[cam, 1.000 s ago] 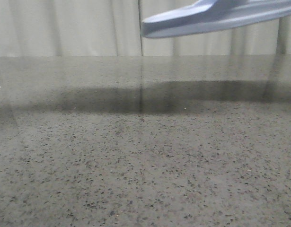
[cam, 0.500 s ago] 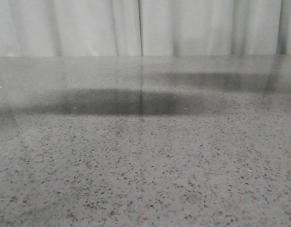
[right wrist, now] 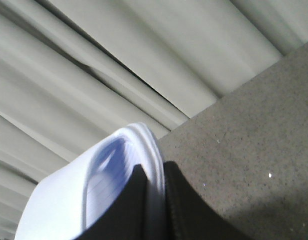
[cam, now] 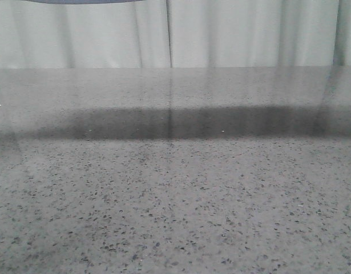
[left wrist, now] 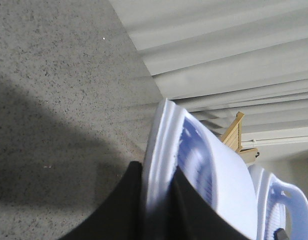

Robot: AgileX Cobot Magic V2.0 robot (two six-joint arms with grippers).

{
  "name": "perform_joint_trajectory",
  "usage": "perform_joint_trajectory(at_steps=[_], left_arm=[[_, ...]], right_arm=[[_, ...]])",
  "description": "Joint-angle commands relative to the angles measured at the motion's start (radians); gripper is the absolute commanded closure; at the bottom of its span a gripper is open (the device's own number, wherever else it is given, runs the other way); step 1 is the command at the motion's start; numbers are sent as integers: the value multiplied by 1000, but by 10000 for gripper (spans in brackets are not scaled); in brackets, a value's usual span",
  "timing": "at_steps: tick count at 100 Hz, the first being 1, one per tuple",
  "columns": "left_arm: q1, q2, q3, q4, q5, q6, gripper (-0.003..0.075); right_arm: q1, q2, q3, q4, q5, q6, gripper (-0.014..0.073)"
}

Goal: Insert blue slippers together front up

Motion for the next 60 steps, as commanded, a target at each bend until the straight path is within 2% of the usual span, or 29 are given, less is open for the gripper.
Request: perform_joint_trajectory(at_steps=[1,60], left_arm=[[-8,-10,-26,-89,59,-18,704],[-8,-10,-26,-89,196,-91,704]], right_arm=[[1,-7,-37,22,-19,-3,701],[1,-5,-37,22,29,-3,701]])
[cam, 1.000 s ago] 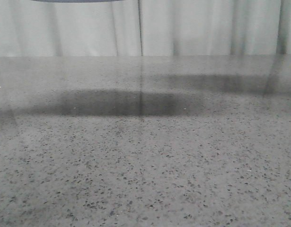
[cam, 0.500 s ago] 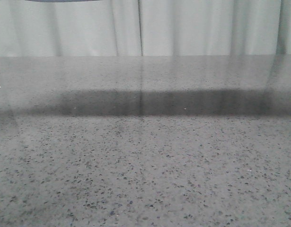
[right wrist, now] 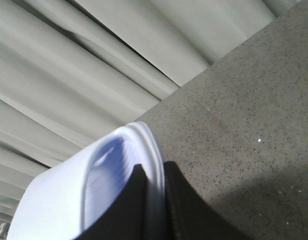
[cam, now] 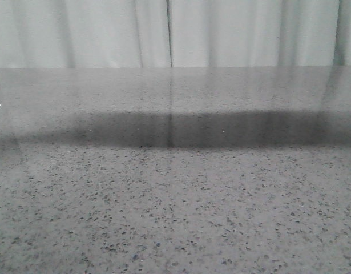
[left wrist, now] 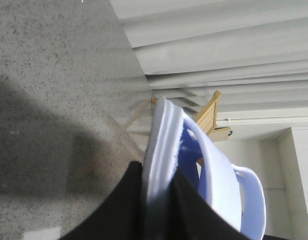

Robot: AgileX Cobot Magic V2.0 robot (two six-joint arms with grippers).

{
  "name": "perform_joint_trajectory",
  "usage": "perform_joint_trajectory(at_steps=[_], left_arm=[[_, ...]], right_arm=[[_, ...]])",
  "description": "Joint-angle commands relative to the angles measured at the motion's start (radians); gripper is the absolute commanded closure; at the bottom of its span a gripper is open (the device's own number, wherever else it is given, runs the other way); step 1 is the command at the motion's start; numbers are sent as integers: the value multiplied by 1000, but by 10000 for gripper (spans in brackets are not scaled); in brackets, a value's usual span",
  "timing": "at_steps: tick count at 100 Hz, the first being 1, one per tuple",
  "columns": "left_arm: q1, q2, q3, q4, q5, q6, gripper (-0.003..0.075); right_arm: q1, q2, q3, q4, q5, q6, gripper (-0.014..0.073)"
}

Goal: Insert blue slippers together front up

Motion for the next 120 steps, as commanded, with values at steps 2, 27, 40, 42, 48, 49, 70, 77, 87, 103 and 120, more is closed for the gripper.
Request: perform_joint_trajectory(at_steps=[2,27,40,42,48,49,70,77,87,103,120], left_arm=[[-8,-12,-26,-90,78,-14,704],[-9,-12,-26,-90,103,-20,704],[-9,-12,-26,-90,115,-20,704],[-9,-12,-26,-90,116,-20,704],[-9,-12,-26,-90,124,-20,704],[-9,-12,-26,-90,124,-20,704],[-9,-12,-26,-90,128,-20,704],[-9,-12,-26,-90,133,-20,704],[-9,-12,-26,-90,147,-20,704],[-15,-12,-26,-90,151,-20,704],[-35,-12,-26,-90,156,-20,704]], right_arm=[[1,-5,-37,11,-63,-3,701],[1,8,-37,11,-47,-3,701],[1,28,-37,14,-45,-3,701],[1,31,-37,16,-44,-3,701],[5,38,-37,18,-42,-3,701],[7,38,-37,18,-42,-3,701],[50,66,-37,18,-62,-6,701],[61,81,-37,20,-75,-19,701],[65,100,-37,20,-90,-19,701],[70,144,-37,20,-97,-21,701],[70,185,-37,20,-109,-49,701]])
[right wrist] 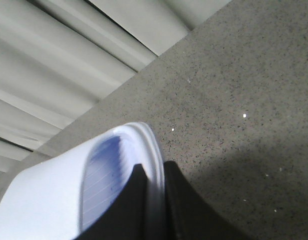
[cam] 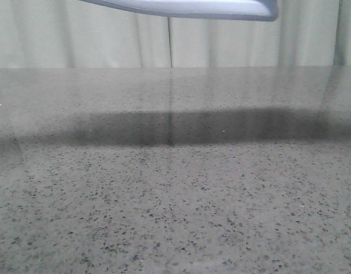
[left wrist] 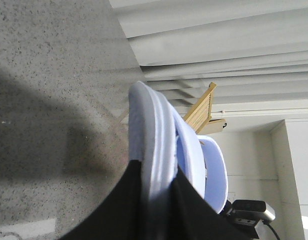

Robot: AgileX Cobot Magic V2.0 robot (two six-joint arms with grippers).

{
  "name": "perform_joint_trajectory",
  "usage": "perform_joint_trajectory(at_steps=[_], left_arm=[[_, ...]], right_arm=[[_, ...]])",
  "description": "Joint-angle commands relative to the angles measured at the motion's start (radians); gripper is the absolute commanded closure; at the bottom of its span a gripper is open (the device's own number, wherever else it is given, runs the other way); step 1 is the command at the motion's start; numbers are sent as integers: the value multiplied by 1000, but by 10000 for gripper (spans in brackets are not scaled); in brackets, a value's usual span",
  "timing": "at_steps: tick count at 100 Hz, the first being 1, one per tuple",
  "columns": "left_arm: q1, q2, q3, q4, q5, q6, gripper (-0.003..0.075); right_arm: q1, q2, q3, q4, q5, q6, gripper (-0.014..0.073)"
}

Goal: Insert blue slippers together front up

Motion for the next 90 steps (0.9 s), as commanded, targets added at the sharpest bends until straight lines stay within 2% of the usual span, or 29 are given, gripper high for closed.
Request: perform_joint_trajectory(at_steps=[1,28,64,90], left_arm=[[-26,-14,-26,-97,115,-10,704],[-66,-14,-26,-97,117,-10,704],[-65,-14,-26,-97,131,-10,704],[-65,-14,-26,-97,131,-4,704]], right_arm=[[9,18,-37,19,-70,-29,701],[9,91,-37,19,-114,-61,701],[11,140,-37,19,-135,-62,701],[96,148,-37,19,-195,-78,701]])
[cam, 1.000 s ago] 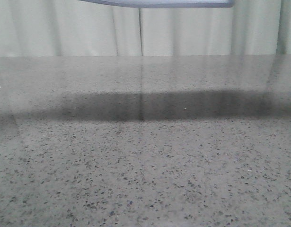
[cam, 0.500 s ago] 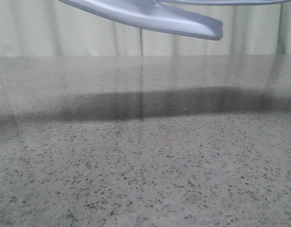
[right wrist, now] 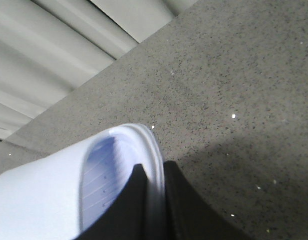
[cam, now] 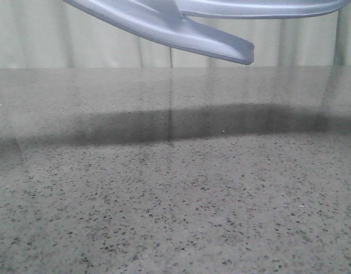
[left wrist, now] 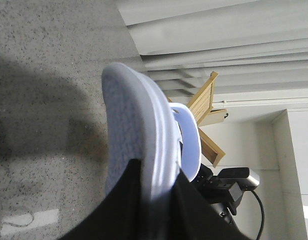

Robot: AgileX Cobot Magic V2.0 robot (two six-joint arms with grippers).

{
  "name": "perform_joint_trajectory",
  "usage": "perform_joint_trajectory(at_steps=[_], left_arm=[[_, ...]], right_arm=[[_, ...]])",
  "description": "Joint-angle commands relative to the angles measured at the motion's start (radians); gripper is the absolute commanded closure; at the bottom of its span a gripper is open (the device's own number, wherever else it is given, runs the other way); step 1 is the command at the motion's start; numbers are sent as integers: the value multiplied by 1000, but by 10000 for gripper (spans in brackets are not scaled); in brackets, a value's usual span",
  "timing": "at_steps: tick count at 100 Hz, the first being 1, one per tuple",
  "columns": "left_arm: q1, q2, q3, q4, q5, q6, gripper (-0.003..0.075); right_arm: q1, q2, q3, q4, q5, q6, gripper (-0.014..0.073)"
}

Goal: Insert blue slippers together front up

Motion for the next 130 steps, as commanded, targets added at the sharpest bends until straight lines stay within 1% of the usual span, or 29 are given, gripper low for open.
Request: perform_joint_trajectory(at_steps=[1,31,50,78,95,121,130], left_arm=[[-21,-14,-26,-97,146,-4,704],[-33,-14,-26,-97,150,-4,704],[-80,-14,-26,-97,158,-3,704],[-82,-14,-26,-97,202,0,704],[-82,-14,-26,-97,201,11,704],[-110,-14,-26,-97,200,19,704],[-118,-14,-26,-97,197,22,704]], right_arm=[[42,-9,-37,17,-83,-16,701],[110,-9,-37,17,-94,-16,701],[110,3,-37,7,-98,-16,701],[110,86,-37,0,-101,-16,701],[113,129,-37,0,-101,-16,701],[203,132,-53,-5,-136,-48,701],[219,132,-53,-6,-145,-48,701]])
